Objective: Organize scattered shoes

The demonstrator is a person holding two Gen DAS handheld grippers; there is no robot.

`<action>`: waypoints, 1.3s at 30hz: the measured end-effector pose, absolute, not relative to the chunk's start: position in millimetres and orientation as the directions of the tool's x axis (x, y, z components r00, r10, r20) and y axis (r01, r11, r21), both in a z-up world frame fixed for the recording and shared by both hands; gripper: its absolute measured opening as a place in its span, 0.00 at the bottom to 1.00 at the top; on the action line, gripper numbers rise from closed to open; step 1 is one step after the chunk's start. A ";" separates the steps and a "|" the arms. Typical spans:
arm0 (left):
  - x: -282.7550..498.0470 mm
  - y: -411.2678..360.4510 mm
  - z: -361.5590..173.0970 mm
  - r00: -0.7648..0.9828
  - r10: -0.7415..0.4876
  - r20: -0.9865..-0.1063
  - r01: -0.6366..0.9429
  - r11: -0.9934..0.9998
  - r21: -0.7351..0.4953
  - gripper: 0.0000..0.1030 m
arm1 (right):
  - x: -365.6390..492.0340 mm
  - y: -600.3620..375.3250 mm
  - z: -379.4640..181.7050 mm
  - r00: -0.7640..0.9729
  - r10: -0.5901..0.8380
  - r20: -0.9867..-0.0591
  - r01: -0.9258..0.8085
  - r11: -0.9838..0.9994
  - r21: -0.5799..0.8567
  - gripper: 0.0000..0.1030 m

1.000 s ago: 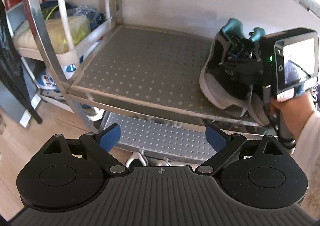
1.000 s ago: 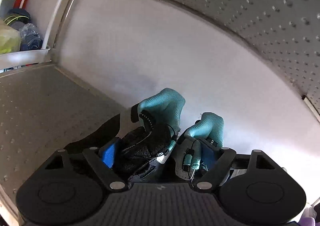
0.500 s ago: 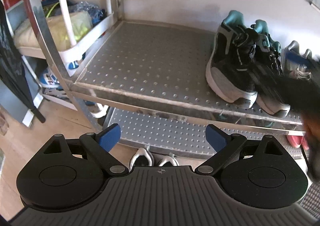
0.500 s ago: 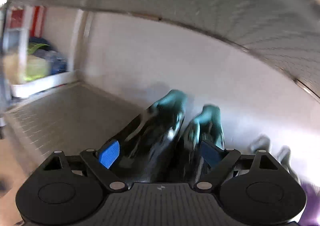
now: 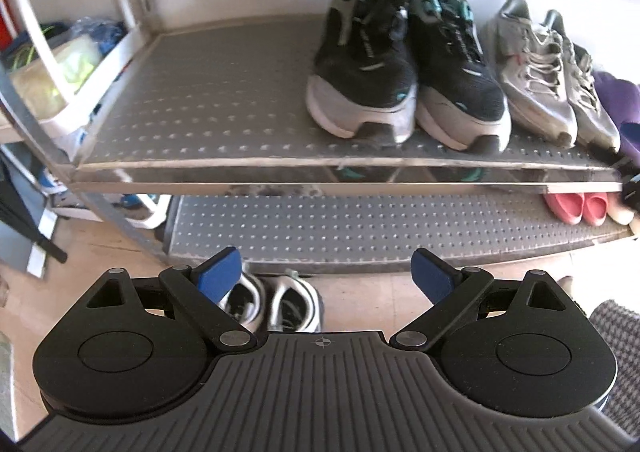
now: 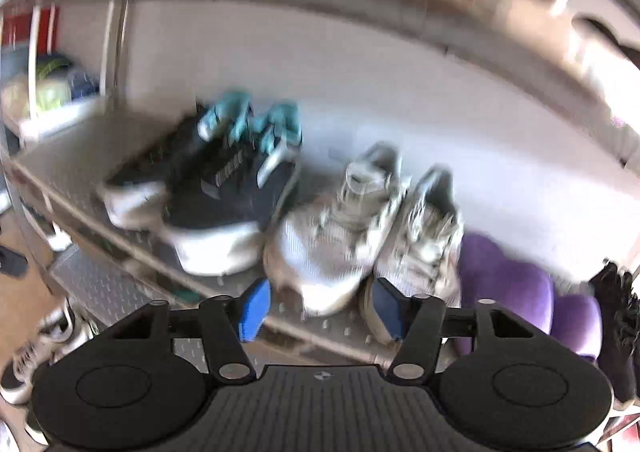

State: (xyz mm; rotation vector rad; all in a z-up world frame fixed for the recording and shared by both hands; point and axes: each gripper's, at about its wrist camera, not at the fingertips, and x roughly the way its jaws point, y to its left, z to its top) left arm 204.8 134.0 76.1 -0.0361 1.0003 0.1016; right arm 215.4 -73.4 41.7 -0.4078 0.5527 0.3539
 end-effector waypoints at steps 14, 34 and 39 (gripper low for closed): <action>222.7 117.5 60.5 0.495 0.086 -0.865 -0.100 0.994 0.041 0.93 | 245.3 -19.9 -9.2 0.847 0.148 -0.510 -0.483 0.615 -0.623 0.43; 212.3 137.4 61.9 0.487 0.078 -0.870 -0.120 0.993 0.021 0.93 | 214.3 -37.0 25.6 0.835 0.158 -0.527 -0.484 0.666 -0.567 0.69; 199.6 158.7 67.9 0.487 0.076 -0.870 -0.154 0.988 0.000 0.93 | 181.6 -55.5 56.8 0.810 0.202 -0.550 -0.431 0.842 -0.325 0.82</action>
